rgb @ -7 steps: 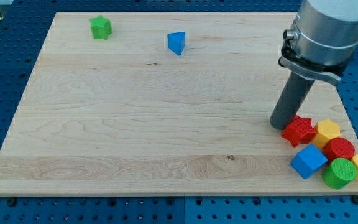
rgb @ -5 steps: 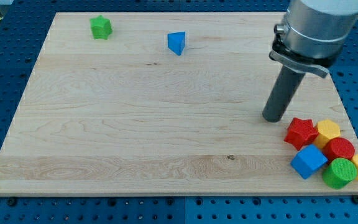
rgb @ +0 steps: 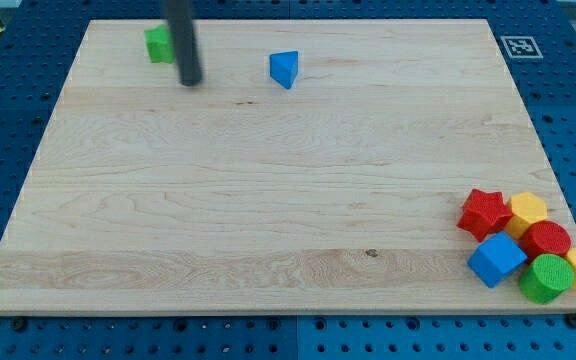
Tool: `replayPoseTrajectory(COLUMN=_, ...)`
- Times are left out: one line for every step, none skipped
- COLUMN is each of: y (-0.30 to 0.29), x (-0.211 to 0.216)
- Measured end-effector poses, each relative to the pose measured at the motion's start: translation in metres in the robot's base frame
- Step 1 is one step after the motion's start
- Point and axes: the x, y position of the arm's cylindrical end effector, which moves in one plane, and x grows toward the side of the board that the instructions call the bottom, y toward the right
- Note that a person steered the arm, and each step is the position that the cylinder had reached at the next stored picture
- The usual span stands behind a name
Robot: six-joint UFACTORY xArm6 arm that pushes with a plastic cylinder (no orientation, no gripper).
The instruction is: Keep green star on left side of blue triangle
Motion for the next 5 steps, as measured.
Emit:
replayPoseTrajectory(y=-0.083, x=-0.011)
replayPoseTrajectory(y=-0.106, x=-0.068)
replayPoseTrajectory(y=-0.095, x=-0.088)
replayPoseTrajectory(y=-0.072, x=-0.085)
replayPoseTrajectory(y=-0.048, x=-0.081)
